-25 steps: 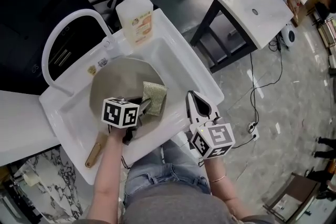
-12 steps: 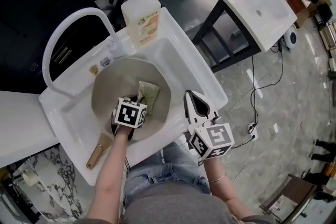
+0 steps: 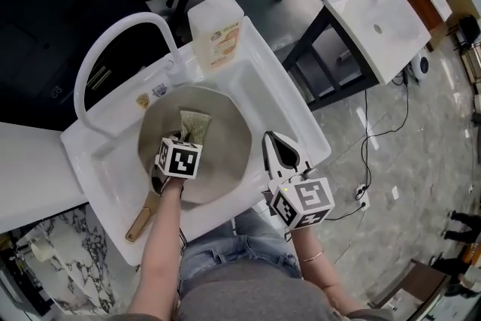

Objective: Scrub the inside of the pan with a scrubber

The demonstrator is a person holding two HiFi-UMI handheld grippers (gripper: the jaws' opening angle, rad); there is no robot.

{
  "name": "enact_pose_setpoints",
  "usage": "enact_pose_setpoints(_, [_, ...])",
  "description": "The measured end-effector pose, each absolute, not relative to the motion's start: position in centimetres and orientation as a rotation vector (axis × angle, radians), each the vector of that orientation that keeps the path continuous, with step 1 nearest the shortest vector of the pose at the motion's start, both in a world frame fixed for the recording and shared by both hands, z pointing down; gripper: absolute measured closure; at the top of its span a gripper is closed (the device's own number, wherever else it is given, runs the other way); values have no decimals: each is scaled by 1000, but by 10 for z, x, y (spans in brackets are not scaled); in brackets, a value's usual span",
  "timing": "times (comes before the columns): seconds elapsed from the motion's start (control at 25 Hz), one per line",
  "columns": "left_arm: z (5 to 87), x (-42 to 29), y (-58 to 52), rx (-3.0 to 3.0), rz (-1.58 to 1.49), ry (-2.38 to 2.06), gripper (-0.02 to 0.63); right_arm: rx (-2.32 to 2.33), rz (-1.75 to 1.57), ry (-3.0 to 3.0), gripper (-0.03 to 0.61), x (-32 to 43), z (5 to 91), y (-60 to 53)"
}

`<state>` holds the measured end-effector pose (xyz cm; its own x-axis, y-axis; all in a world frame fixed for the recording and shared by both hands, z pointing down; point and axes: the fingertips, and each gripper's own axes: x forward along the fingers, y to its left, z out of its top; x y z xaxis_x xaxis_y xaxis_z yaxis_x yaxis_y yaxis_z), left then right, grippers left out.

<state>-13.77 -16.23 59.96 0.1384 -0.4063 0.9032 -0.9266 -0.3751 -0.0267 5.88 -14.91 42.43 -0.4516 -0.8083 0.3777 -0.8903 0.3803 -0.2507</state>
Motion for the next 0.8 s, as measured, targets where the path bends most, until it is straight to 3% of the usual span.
enact_pose_setpoints(0.8, [553, -214, -168, 1713, 1465, -1637, 548, 1433, 606, -2489, 568, 44, 421, -148])
